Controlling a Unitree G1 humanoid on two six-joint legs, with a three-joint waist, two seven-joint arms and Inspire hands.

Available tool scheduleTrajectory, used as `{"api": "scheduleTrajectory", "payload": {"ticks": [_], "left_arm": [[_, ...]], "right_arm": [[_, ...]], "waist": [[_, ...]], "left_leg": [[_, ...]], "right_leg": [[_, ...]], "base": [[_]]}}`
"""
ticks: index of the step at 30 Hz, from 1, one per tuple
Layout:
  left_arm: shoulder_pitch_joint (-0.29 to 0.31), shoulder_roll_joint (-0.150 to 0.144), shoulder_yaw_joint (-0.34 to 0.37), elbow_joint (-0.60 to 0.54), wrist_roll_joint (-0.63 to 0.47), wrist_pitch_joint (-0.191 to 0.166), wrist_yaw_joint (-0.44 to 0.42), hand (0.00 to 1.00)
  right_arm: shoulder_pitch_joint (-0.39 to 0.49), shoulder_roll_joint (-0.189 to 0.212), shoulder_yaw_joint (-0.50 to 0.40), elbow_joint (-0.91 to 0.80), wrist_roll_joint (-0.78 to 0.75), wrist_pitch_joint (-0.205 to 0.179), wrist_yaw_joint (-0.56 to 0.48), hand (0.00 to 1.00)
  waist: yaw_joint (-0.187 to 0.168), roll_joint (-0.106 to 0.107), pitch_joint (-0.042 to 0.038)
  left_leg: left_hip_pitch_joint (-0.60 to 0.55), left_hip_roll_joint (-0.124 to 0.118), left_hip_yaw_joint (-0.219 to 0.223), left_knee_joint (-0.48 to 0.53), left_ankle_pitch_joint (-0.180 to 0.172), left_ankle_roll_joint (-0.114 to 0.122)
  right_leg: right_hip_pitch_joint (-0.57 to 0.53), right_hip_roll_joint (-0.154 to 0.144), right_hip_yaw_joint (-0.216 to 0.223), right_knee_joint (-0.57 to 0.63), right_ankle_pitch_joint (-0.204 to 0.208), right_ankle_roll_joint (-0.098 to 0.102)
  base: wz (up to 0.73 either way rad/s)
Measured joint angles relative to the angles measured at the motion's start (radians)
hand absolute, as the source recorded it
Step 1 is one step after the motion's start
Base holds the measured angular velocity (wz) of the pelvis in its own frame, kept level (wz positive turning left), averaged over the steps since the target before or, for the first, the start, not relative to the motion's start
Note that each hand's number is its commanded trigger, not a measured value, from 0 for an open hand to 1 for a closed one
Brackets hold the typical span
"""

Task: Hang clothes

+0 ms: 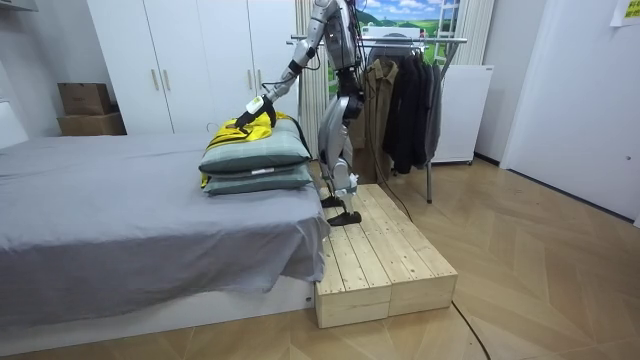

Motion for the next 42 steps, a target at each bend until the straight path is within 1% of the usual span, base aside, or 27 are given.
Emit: {"api": "scheduleTrajectory", "payload": {"ticks": [4,6,8,14,19,22,26,34,37,42], "left_arm": [[0.0,0.001,0.003,0.0,0.0,0.0,0.024,0.0],[0.0,0.003,0.004,0.002,0.0,-0.001,0.041,0.0],[0.0,0.003,0.012,0.004,0.0,-0.003,0.045,0.0],[0.0,0.004,0.022,0.027,-0.011,-0.005,0.06,0.0],[0.0,0.004,0.02,0.032,-0.071,-0.006,0.065,0.0],[0.0,0.004,0.02,0.039,-0.117,-0.007,0.084,0.0],[0.001,0.004,0.019,0.041,-0.119,-0.011,0.101,0.0],[0.001,0.004,0.016,0.043,-0.158,-0.018,0.102,0.0],[0.001,0.004,0.016,0.059,-0.159,-0.027,0.102,0.0],[0.001,0.004,0.016,0.064,-0.165,-0.03,0.096,0.0]], "right_arm": [[-0.003,0.0,0.001,0.001,0.031,-0.02,-0.001,0.0],[-0.005,0.001,0.001,0.0,0.047,-0.036,-0.001,0.0],[-0.005,0.001,0.001,0.0,0.049,-0.041,-0.001,0.0],[-0.003,0.001,0.005,0.004,0.088,-0.041,0.0,0.0],[-0.004,0.001,0.018,0.005,0.108,-0.041,0.001,0.0],[-0.004,0.001,0.018,0.005,0.108,-0.041,0.002,0.0],[-0.004,0.001,0.018,0.005,0.109,-0.041,0.003,0.0],[-0.005,0.002,0.019,0.005,0.12,-0.036,0.003,0.0],[-0.006,0.005,0.02,0.005,0.123,-0.037,0.003,0.0],[-0.006,0.007,0.021,0.003,0.126,-0.042,0.004,0.0]], "waist": [[0.0,0.0,0.0],[0.003,-0.001,0.0006],[0.004,-0.002,0.0008],[0.01,-0.009,-0.0003],[0.014,-0.011,-0.001],[0.013,-0.011,-0.0009],[0.012,-0.014,-0.001],[0.018,-0.015,-0.0014],[0.018,-0.019,-0.0008],[0.016,-0.027,0.0001]], "left_leg": [[0.002,0.001,0.0,0.0,0.0,-0.001],[0.001,0.003,0.006,0.001,0.0,-0.001],[0.001,0.002,0.007,0.001,0.0,-0.001],[-0.001,0.001,0.007,0.001,0.0,-0.001],[0.002,0.001,0.007,0.004,0.001,-0.001],[0.002,0.002,0.007,0.008,0.001,-0.001],[0.002,0.002,0.007,0.009,0.001,-0.001],[0.0,0.002,0.007,0.01,0.001,0.0],[0.004,0.002,0.005,0.009,0.001,0.0],[0.006,0.002,0.006,0.009,0.001,0.0]], "right_leg": [[0.0,0.001,0.001,0.0,-0.001,-0.001],[0.0,-0.001,0.0,-0.001,-0.002,-0.002],[0.0,-0.002,0.0,-0.001,-0.003,0.0],[0.0,-0.003,0.0,-0.005,-0.005,0.002],[0.002,-0.003,0.0,-0.009,-0.005,0.002],[0.003,-0.004,-0.003,-0.009,-0.005,0.002],[0.004,-0.004,-0.003,-0.011,-0.004,0.002],[0.005,-0.004,-0.002,-0.015,-0.003,0.003],[0.009,-0.004,-0.003,-0.013,-0.003,0.003],[0.011,-0.004,-0.003,-0.014,-0.003,0.003]], "base": [[0.0],[-0.03],[0.0],[0.0],[0.0],[0.0],[0.0],[0.0],[0.0],[0.0]]}}
